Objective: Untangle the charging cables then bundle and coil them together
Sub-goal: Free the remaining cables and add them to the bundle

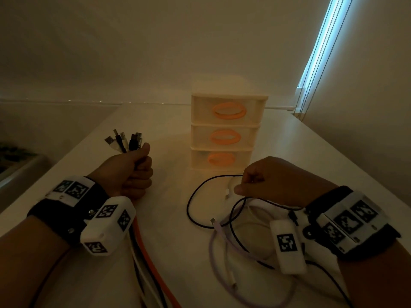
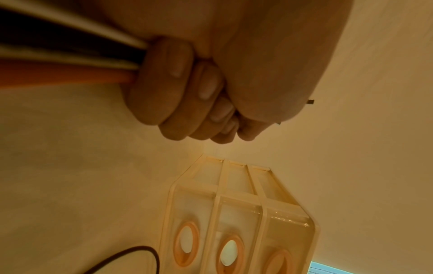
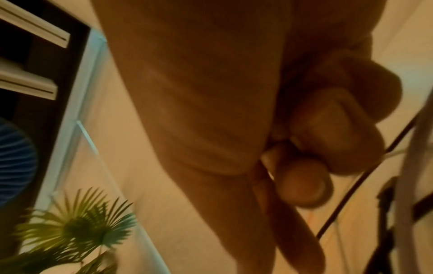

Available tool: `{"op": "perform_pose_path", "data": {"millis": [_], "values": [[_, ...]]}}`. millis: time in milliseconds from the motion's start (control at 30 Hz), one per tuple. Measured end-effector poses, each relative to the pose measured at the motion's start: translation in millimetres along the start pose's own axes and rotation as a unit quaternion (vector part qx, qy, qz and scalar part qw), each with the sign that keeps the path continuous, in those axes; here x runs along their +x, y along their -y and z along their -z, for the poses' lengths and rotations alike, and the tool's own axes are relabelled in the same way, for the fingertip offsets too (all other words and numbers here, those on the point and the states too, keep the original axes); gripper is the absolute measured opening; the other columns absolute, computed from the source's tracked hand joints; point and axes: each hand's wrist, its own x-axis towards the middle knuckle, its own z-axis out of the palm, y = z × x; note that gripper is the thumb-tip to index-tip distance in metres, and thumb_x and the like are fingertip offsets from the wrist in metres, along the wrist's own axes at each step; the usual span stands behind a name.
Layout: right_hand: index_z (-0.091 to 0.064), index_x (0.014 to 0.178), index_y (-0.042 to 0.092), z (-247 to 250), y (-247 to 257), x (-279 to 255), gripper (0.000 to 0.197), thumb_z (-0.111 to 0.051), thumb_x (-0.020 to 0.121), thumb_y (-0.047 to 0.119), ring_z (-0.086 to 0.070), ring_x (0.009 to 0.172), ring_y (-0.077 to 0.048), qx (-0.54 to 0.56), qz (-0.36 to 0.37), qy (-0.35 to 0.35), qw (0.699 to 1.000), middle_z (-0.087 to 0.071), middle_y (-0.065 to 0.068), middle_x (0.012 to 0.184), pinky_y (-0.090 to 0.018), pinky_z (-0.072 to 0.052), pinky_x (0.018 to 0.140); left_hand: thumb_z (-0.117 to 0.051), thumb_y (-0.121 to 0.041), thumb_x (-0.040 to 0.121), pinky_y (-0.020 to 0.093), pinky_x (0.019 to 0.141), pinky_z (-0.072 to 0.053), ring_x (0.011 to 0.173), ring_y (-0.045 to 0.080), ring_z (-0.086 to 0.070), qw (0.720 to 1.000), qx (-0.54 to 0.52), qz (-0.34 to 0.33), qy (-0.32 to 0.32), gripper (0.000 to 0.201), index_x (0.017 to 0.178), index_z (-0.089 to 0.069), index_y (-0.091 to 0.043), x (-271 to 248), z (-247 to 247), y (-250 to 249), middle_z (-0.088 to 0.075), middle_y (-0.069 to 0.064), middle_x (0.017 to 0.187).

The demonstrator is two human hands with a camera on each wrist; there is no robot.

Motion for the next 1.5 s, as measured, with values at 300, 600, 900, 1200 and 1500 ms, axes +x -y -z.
{"op": "perform_pose_path", "data": {"millis": [300, 600, 900, 1200, 1500], "values": [[-0.072, 0.074, 0.016, -7, 55, -27, 0.049, -0.071, 0.076, 0.065, -0.048, 0.049, -0.004, -0.169, 0.094, 0.195, 0.962, -0.062, 0.001, 0.062, -0.015, -0.037, 0.047, -0.042, -0.055, 0.097, 0.01, 0.038, -0.016, 0.032, 0.009, -0.017, 1.0, -0.001, 0.003, 0.002, 0.057, 0.054, -0.032, -0.018, 0, 0, 0, -0.019, -0.003, 0.049], [-0.073, 0.073, 0.019, 20, 45, -7, 0.023, -0.072, 0.085, 0.039, -0.056, 0.054, -0.001, -0.165, 0.038, 0.233, 0.958, -0.069, 0.003, 0.067, -0.017, -0.047, 0.056, -0.041, -0.054, 0.096, 0.012, 0.039, -0.014, 0.031, 0.01, -0.017, 1.0, -0.017, 0.0, 0.016, 0.058, 0.052, -0.034, -0.017, -1, 1, -1, -0.019, -0.002, 0.048], [-0.076, 0.091, 0.019, 95, 40, -6, 0.025, -0.056, 0.097, 0.034, -0.067, 0.067, -0.011, -0.134, 0.006, -0.285, 0.949, -0.071, 0.003, 0.077, -0.032, -0.058, 0.069, -0.043, -0.055, 0.093, 0.01, 0.038, -0.018, 0.033, 0.011, -0.016, 0.999, -0.043, -0.001, 0.011, 0.057, 0.052, -0.036, -0.016, -1, 2, 0, -0.018, -0.002, 0.05], [-0.066, 0.08, 0.015, -53, 81, 32, 0.023, -0.059, 0.097, 0.028, -0.05, 0.048, -0.011, 0.387, -0.002, -0.252, 0.887, -0.056, 0.005, 0.055, -0.031, -0.042, 0.05, -0.043, -0.054, 0.097, 0.022, 0.043, -0.009, 0.045, 0.012, -0.012, 0.995, -0.001, -0.1, 0.017, 0.057, 0.101, -0.076, -0.007, -34, -36, -2, -0.021, -0.001, 0.058], [-0.065, 0.091, 0.02, -66, 96, 19, 0.016, -0.056, 0.1, 0.029, -0.055, 0.038, -0.015, 0.346, 0.078, -0.196, 0.914, -0.067, -0.005, 0.06, -0.027, -0.047, 0.042, -0.048, -0.061, 0.092, 0.026, 0.044, -0.009, 0.047, 0.012, -0.012, 0.992, 0.076, -0.084, 0.061, 0.051, 0.061, -0.039, -0.022, -39, -59, 8, -0.019, -0.001, 0.059]]}}
